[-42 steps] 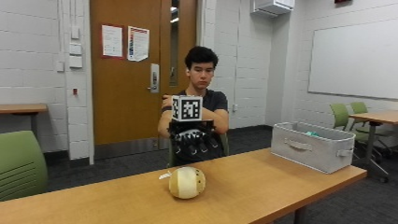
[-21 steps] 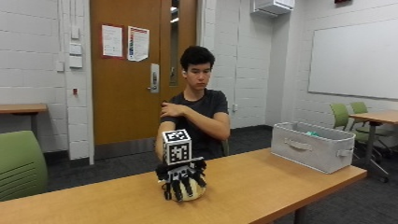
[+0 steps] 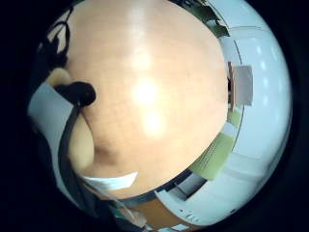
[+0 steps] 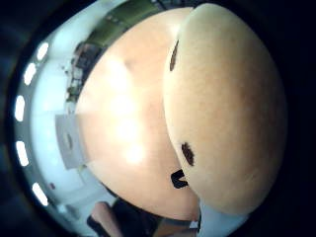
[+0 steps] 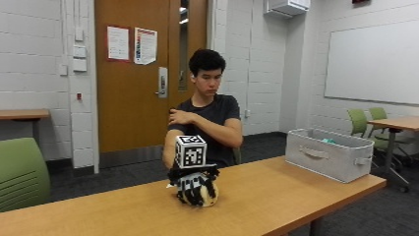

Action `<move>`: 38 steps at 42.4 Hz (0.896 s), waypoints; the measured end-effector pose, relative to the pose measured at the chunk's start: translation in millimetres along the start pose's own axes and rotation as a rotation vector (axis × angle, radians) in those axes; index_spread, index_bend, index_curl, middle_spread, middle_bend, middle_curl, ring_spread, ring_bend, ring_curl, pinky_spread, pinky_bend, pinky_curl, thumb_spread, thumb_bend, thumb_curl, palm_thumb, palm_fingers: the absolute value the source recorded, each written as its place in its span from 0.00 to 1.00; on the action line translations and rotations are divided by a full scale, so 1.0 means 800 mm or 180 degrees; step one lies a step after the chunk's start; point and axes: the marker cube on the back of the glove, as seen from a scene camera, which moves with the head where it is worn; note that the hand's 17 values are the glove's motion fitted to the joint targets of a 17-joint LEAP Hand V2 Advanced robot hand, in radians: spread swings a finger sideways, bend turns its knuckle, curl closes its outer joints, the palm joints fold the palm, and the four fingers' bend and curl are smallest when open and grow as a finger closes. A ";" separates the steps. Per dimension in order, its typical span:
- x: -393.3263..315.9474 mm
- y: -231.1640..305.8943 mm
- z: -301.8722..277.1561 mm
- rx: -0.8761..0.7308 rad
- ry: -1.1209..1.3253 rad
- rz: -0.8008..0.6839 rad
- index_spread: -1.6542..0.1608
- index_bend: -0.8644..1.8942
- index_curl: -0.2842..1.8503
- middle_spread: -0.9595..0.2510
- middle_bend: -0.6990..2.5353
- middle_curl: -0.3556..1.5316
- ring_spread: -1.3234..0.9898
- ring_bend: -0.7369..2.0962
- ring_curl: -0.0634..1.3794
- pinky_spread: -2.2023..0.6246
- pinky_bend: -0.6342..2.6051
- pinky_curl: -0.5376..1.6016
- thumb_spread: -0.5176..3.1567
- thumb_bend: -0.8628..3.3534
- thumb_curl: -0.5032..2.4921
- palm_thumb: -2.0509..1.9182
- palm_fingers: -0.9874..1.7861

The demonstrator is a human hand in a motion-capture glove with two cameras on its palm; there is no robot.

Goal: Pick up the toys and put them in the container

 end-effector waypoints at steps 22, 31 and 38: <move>-0.197 0.011 -0.200 0.0692 -0.0246 -0.0585 0.69 0.36 0.19 0.43 0.42 0.49 0.37 0.68 0.37 0.64 0.56 0.42 0.40 0.24 0.36 0.67 0.64; -0.342 0.026 -0.319 0.1223 -0.0334 -0.0978 0.68 0.36 0.18 0.42 0.42 0.50 0.37 0.68 0.37 0.64 0.56 0.42 0.39 0.23 0.38 0.67 0.65; -0.477 0.056 -0.371 0.1311 -0.0382 -0.1365 0.68 0.36 0.18 0.41 0.41 0.51 0.37 0.67 0.37 0.63 0.55 0.41 0.38 0.23 0.39 0.67 0.65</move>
